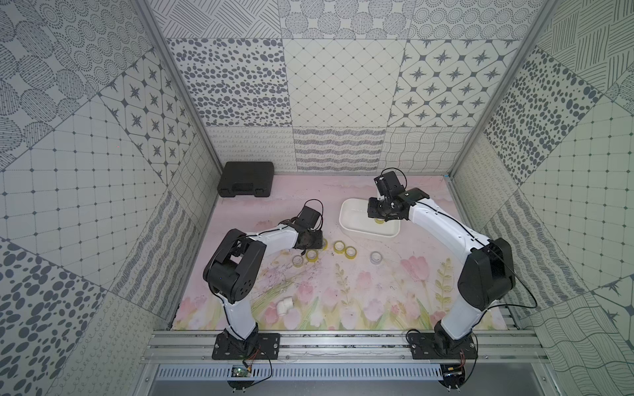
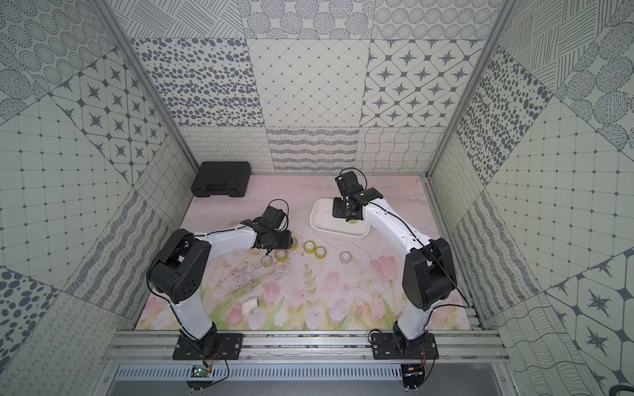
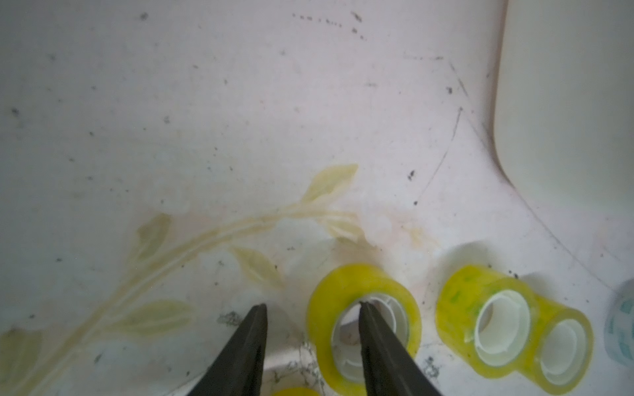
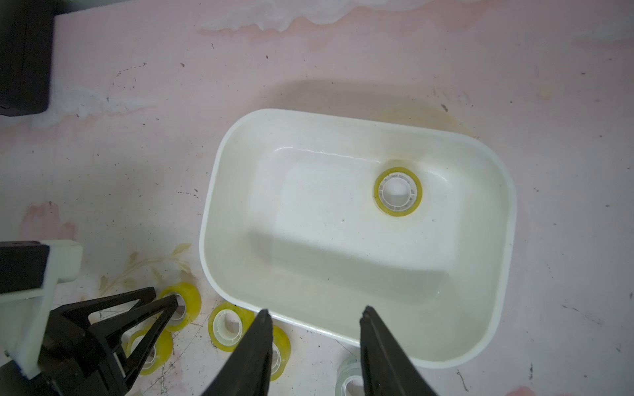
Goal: Put the transparent tape into the storage box
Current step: Pick up the tape at the center of the board, then place the tape in the storage box.
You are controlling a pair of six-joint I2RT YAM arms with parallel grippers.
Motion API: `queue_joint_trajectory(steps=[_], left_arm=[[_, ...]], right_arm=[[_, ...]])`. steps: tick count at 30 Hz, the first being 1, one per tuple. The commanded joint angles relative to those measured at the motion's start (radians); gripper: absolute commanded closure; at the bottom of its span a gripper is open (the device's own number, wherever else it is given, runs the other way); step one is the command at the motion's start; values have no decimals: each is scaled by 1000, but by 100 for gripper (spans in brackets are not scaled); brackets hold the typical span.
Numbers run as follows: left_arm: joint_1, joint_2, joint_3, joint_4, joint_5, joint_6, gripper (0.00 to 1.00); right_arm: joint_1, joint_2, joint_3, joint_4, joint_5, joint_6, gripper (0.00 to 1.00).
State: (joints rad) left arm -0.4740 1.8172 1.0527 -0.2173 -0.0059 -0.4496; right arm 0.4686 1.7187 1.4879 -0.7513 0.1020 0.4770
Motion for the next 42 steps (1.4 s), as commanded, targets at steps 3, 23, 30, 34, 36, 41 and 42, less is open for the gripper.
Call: queue_joint_trajectory(steps=[3, 23, 30, 34, 36, 41, 42], left_arm=[[-19, -36, -81, -80, -27, -6, 53], [-21, -88, 40, -126, -126, 37, 100], [-20, -173, 133, -187, -145, 82, 100], [-27, -161, 230, -216, -116, 95, 100], [-39, -134, 290, -224, -100, 102, 100], [-80, -11, 456, -252, -62, 115, 100], [-89, 15, 493, -253, -53, 118, 100]], right_arm=[[-7, -15, -18, 28, 9, 16, 55], [-10, -35, -18, 36, 32, 23, 57], [-19, -43, -20, 46, 33, 30, 57], [-37, -69, -26, 49, 31, 41, 57], [-49, -85, -31, 53, 35, 46, 58], [-79, -118, -33, 58, 28, 54, 58], [-83, -123, -32, 59, 23, 54, 58]])
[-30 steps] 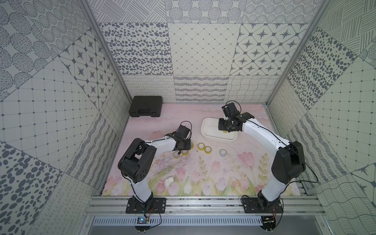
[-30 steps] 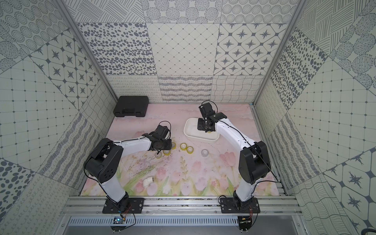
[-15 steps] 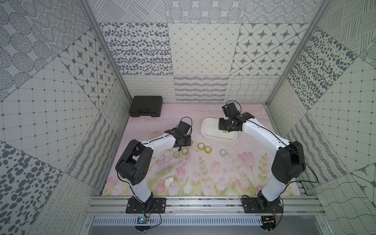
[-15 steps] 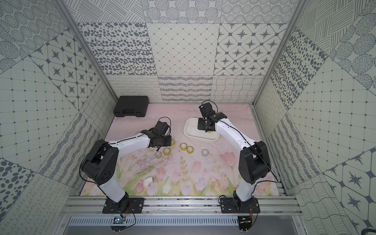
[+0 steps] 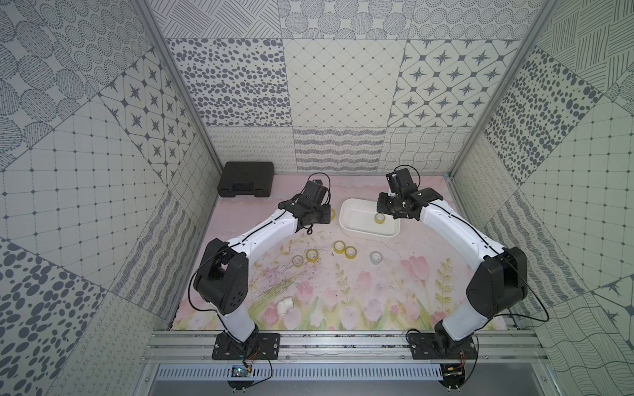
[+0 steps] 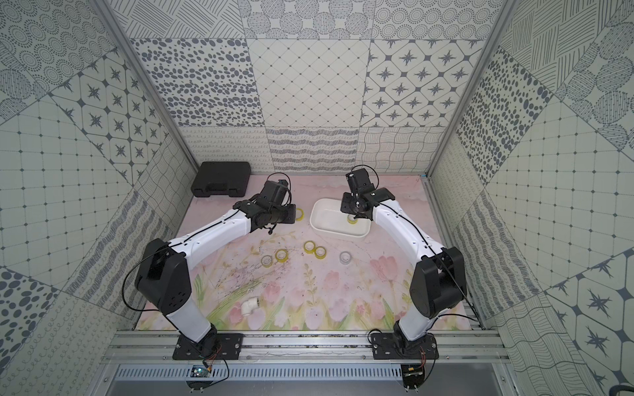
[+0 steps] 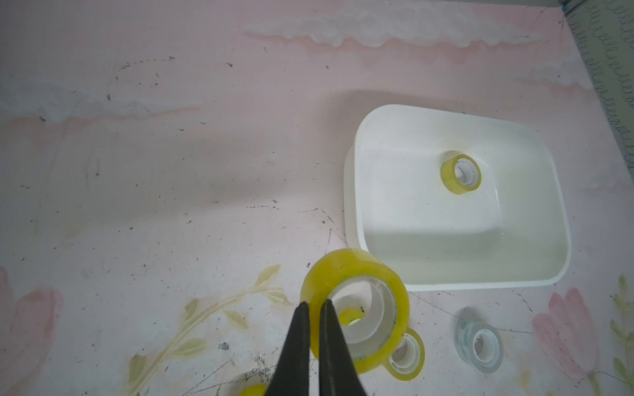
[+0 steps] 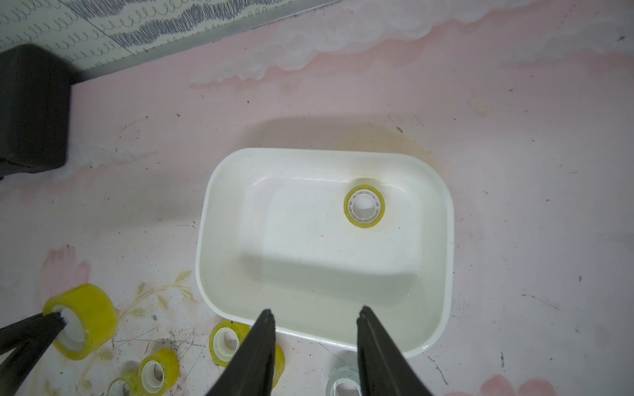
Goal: Put the transparent tape into the storage box
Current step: Place the tape in the storage box.
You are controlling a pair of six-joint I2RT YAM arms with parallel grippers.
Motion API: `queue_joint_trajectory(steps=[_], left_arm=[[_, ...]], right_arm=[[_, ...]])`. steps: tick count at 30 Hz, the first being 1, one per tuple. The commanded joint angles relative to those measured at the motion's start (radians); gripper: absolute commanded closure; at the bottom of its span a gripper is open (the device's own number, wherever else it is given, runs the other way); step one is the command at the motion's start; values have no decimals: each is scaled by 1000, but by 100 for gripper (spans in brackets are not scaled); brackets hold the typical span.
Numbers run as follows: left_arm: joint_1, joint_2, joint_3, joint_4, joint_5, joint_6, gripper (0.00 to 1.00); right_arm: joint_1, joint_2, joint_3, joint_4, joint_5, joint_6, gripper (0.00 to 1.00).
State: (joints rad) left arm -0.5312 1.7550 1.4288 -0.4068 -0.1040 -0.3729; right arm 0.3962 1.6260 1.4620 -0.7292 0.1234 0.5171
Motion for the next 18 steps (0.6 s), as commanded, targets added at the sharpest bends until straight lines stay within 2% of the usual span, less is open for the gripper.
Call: queue_joint_trajectory(steps=[1, 9, 18], left_arm=[[-40, 105, 152, -65, 53, 43, 100], [-95, 354, 408, -114, 110, 50, 100], [-136, 562, 573, -133, 132, 41, 100]], right_arm=[[-14, -35, -6, 37, 1, 16, 58], [-19, -52, -5, 38, -6, 20, 58], [-24, -49, -20, 40, -27, 18, 58]])
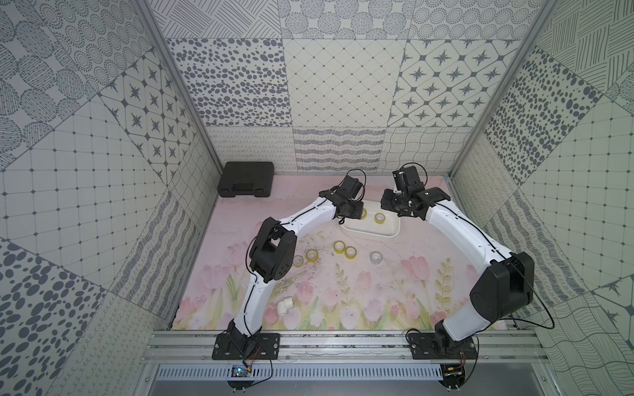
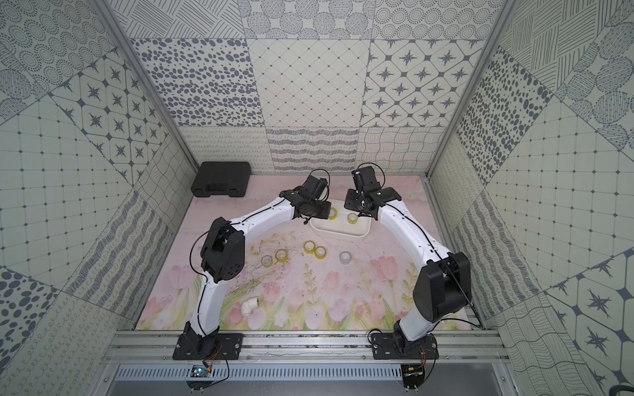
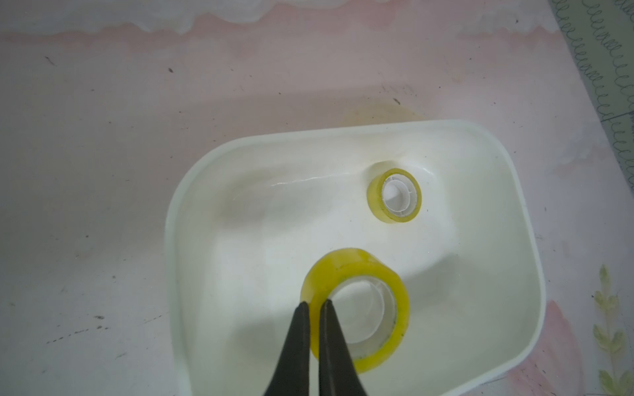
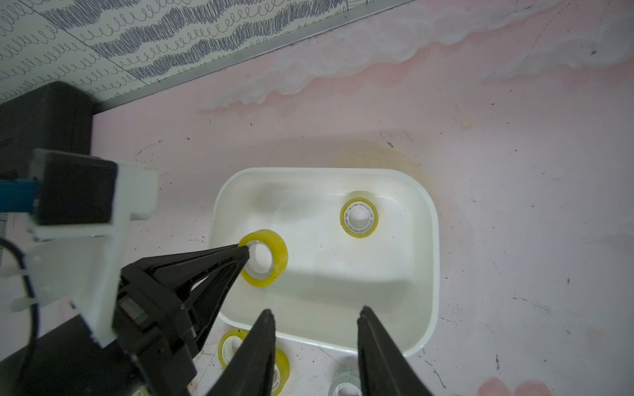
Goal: Put the transparent tape into the storage box
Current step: Place the tape in the storage box.
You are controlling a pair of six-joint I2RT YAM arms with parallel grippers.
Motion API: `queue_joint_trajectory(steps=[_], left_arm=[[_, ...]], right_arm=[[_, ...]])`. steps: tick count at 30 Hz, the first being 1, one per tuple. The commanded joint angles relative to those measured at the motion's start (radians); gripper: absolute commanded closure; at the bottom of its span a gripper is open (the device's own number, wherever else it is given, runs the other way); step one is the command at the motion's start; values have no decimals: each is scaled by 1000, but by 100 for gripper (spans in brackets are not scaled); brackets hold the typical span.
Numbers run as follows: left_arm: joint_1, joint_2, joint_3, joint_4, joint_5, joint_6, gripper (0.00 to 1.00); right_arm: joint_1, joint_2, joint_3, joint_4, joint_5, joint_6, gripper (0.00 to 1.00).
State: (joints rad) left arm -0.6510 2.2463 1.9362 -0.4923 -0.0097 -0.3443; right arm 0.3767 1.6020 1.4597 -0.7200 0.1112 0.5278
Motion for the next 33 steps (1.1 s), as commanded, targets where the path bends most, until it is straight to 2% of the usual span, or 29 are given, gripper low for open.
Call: queue_joint_trajectory(steps=[1, 10, 18, 28, 33], left_arm=[[-18, 84, 75, -47, 39, 9, 100], [-30, 199, 184, -41, 31, -15, 100], [-31, 311, 341, -96, 1, -41, 100], [-27, 353, 395, -109, -48, -50, 100], [-27, 351, 391, -78, -35, -55, 80]], right_arm=[[-4, -25, -21, 33, -16, 7, 58], [-5, -22, -57, 40, -36, 2, 58], [-4, -5, -61, 43, -45, -10, 58], [-7, 13, -55, 41, -63, -27, 56], [-9, 5, -59, 40, -76, -37, 52]])
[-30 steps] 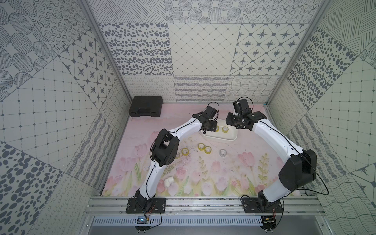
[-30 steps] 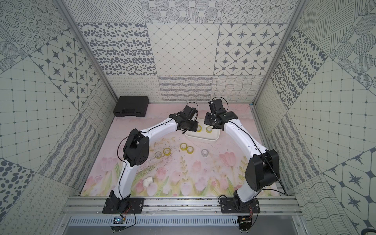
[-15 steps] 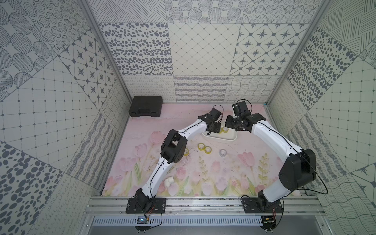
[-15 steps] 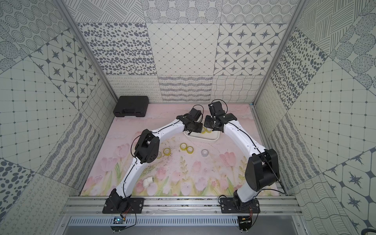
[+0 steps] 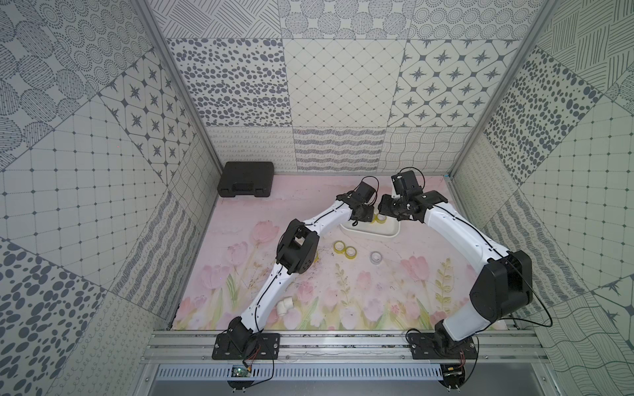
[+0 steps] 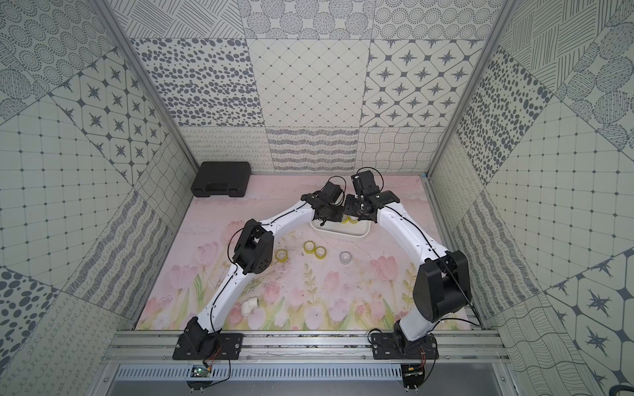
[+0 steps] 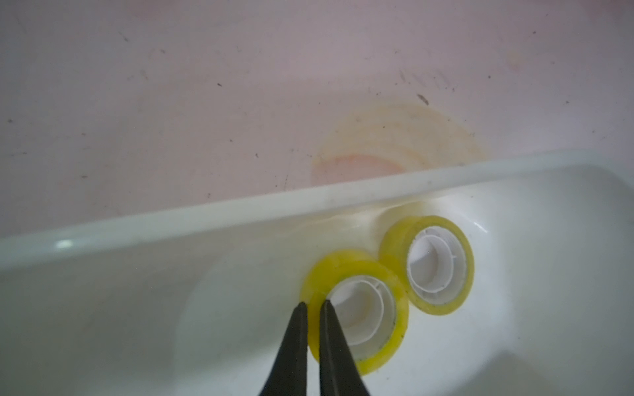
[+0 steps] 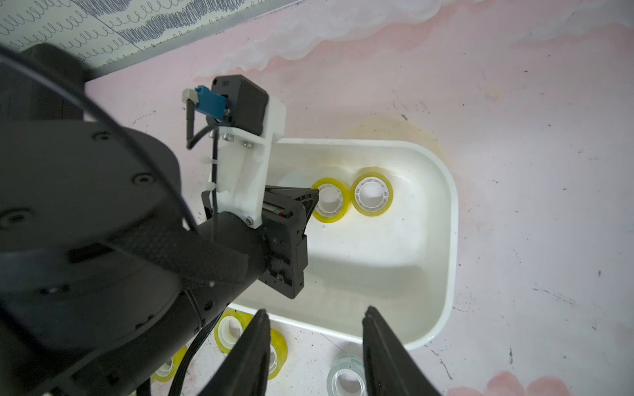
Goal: Put the transparent tape into the storage box
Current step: Place the tape in the storage box.
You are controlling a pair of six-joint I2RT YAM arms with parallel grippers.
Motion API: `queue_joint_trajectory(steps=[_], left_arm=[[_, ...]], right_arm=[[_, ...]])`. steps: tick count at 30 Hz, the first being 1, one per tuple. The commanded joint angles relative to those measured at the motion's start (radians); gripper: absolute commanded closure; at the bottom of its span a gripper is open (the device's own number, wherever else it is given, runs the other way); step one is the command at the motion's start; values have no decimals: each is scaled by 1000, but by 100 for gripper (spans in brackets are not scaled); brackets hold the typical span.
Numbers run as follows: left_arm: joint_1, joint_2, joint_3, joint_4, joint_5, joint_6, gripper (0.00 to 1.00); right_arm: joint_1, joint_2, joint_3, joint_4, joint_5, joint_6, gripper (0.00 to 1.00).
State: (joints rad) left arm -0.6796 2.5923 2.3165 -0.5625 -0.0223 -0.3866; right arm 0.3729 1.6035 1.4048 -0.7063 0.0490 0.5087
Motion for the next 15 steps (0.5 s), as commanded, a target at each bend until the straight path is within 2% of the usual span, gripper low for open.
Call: queue_joint_trajectory(steps=[1, 2, 6, 10, 15], left_arm=[[0, 3, 9, -3, -23, -14, 72], [0, -1, 6, 1, -24, -14, 63], [0, -28, -13, 24, -30, -11, 51], [0, -80, -55, 45, -33, -6, 47], [3, -236, -212, 107, -61, 11, 44]], right_arm=[[-5, -1, -7, 28, -17, -19, 52], [-6, -7, -11, 27, -20, -20, 52], [-8, -38, -31, 8, -39, -25, 52], [-9, -73, -66, -32, -58, -26, 52], [-8, -120, -152, -85, -101, -30, 52]])
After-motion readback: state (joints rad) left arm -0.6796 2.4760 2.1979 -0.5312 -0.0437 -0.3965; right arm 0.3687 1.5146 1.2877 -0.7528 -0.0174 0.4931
